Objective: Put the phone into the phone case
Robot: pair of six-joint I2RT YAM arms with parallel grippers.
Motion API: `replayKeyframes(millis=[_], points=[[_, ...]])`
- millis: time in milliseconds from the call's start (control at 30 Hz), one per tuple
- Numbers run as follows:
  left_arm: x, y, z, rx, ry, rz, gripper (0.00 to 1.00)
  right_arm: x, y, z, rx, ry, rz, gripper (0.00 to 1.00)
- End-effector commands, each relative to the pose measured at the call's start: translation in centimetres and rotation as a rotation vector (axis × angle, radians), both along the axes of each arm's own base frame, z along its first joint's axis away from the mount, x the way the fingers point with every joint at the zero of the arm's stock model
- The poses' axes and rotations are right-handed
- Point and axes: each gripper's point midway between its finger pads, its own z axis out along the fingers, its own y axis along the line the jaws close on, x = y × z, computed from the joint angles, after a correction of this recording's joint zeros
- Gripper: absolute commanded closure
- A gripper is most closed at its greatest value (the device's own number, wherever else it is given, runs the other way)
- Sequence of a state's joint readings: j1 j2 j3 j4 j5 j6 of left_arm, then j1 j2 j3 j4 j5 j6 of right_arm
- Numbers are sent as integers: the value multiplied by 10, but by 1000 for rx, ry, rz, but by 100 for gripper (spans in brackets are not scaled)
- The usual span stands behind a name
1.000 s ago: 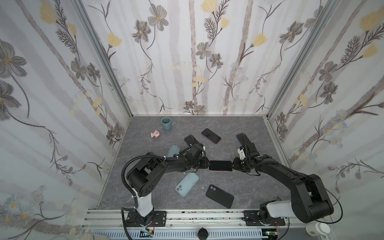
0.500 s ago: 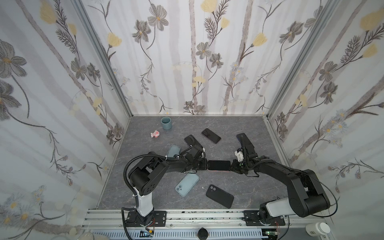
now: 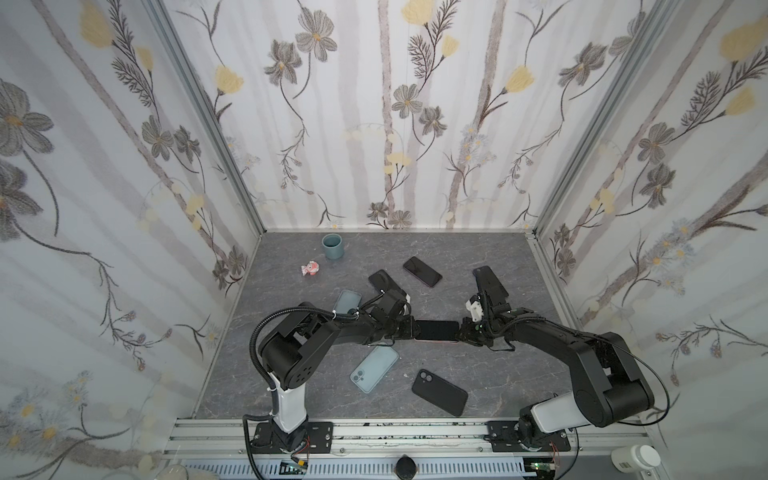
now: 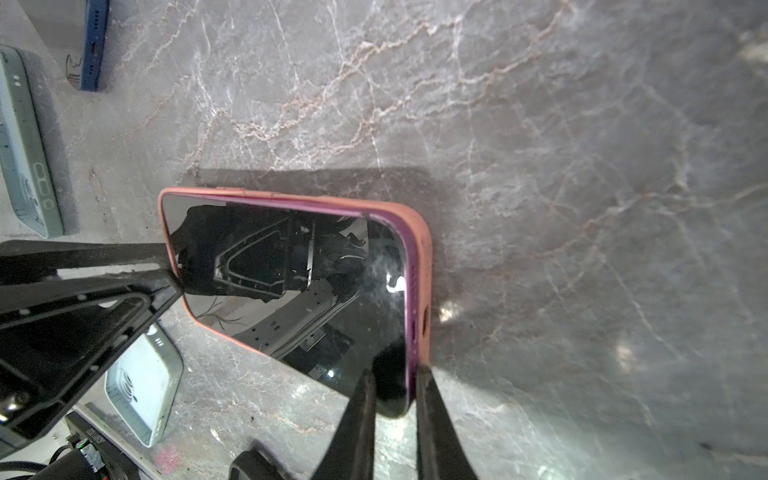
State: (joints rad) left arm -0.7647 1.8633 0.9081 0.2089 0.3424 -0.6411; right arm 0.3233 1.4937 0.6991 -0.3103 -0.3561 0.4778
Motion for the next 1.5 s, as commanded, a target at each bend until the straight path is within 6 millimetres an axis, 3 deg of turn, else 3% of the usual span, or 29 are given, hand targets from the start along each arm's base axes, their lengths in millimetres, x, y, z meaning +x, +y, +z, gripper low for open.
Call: replayKeyframes(millis=[0, 333, 733, 1167, 1467], points=[[-14, -3, -10, 4, 56, -29, 70, -1, 14, 1, 47, -3, 41, 85], [-17, -4, -4, -15, 52, -23, 71, 0, 16, 10, 48, -20, 47, 84], [-18, 0, -5, -12, 48, -16, 71, -2, 4, 24, -4, -60, 35, 67], [-20, 2, -8, -1, 49, -17, 71, -5, -5, 10, -51, -32, 29, 75], [-19, 2, -8, 4, 43, -18, 71, -5, -17, 16, -89, -46, 2, 78]])
